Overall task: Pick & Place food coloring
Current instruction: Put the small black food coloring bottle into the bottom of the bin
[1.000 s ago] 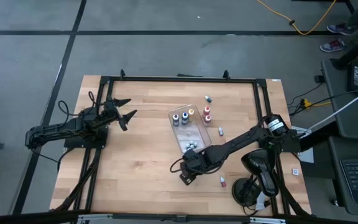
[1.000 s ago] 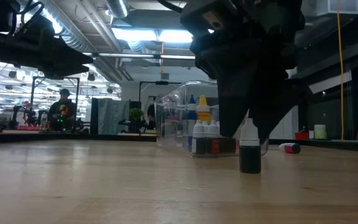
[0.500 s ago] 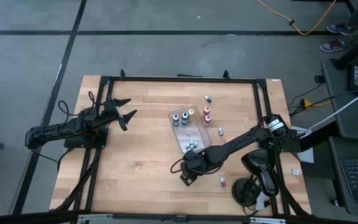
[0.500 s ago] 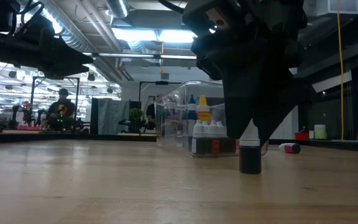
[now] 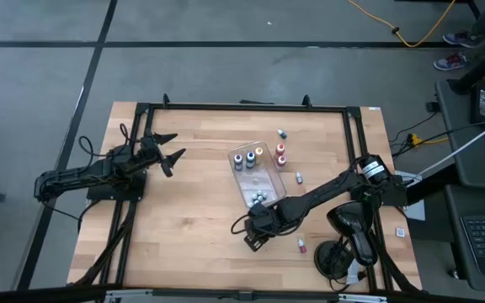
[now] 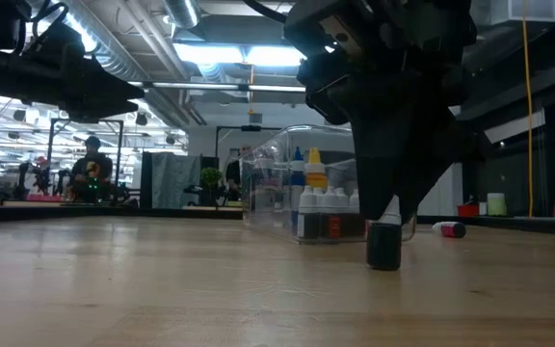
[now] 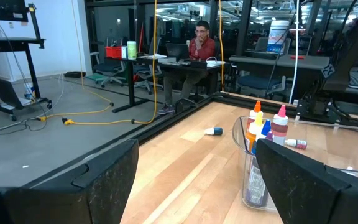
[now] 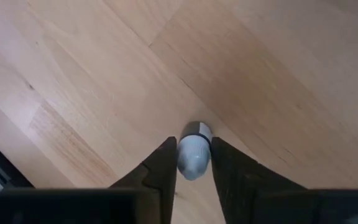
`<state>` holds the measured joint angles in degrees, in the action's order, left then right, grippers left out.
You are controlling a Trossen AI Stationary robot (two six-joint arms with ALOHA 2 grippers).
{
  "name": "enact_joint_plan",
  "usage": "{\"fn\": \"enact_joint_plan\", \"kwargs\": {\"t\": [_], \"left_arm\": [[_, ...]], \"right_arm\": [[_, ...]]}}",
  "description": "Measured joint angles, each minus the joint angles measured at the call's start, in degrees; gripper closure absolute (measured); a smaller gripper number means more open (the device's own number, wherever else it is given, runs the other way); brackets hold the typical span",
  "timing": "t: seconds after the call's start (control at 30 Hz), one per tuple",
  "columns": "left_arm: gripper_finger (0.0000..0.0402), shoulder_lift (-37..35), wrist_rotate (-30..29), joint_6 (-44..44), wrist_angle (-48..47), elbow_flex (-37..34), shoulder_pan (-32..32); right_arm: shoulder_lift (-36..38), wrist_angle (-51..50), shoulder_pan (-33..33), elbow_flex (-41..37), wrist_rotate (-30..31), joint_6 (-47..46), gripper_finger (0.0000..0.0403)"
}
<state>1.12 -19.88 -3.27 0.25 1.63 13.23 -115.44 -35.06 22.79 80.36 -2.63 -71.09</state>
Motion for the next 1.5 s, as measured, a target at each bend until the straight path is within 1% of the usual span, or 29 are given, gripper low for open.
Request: {"fn": "enact_joint_plan", "kwargs": {"t": [0.2, 0.33, 0.5, 0.7, 0.83, 0.97, 1.07, 1.27, 1.4, 1.5], "left_arm": [[0.0082, 0.0, 0.0, 0.0, 0.0, 0.0, 0.0], [0.0082, 0.0, 0.0, 0.0, 0.0, 0.0, 0.0], [0.0082, 0.0, 0.0, 0.0, 0.0, 0.0, 0.0], [0.0082, 0.0, 0.0, 0.0, 0.0, 0.0, 0.0], [0.0082, 0.0, 0.0, 0.0, 0.0, 0.0, 0.0], [0.0082, 0.0, 0.0, 0.0, 0.0, 0.0, 0.0], [0.0082, 0.0, 0.0, 0.0, 0.0, 0.0, 0.0], [0.0082, 0.0, 0.0, 0.0, 0.0, 0.0, 0.0], [0.0082, 0.0, 0.0, 0.0, 0.0, 0.0, 0.0], [0.0082, 0.0, 0.0, 0.0, 0.0, 0.0, 0.0]], "right_arm": [[0.0, -0.2, 0.0, 0.1, 0.0, 1.0, 0.0332], [-0.1, -5.7, -0.1, 2.5, -0.1, 3.2, 0.0336], [-0.1, -15.3, -0.7, 8.7, -0.5, 7.6, 0.0334], [-0.1, -28.3, -2.4, 19.1, 0.0, 13.5, 0.0336], [-0.1, -36.9, -4.2, 25.7, 1.7, 16.2, 0.0334], [-0.1, -41.9, -6.6, 30.9, 4.5, 19.5, 0.0337], [0.0, -42.8, -8.9, 33.2, 6.0, 23.1, 0.0336], [0.0, -42.6, -14.1, 33.4, 7.3, 31.4, 0.0335], [0.0, -37.7, -16.5, 30.9, 7.8, 37.4, 0.0335], [0.1, -34.3, -17.7, 27.7, 7.2, 38.9, 0.0334]]}}
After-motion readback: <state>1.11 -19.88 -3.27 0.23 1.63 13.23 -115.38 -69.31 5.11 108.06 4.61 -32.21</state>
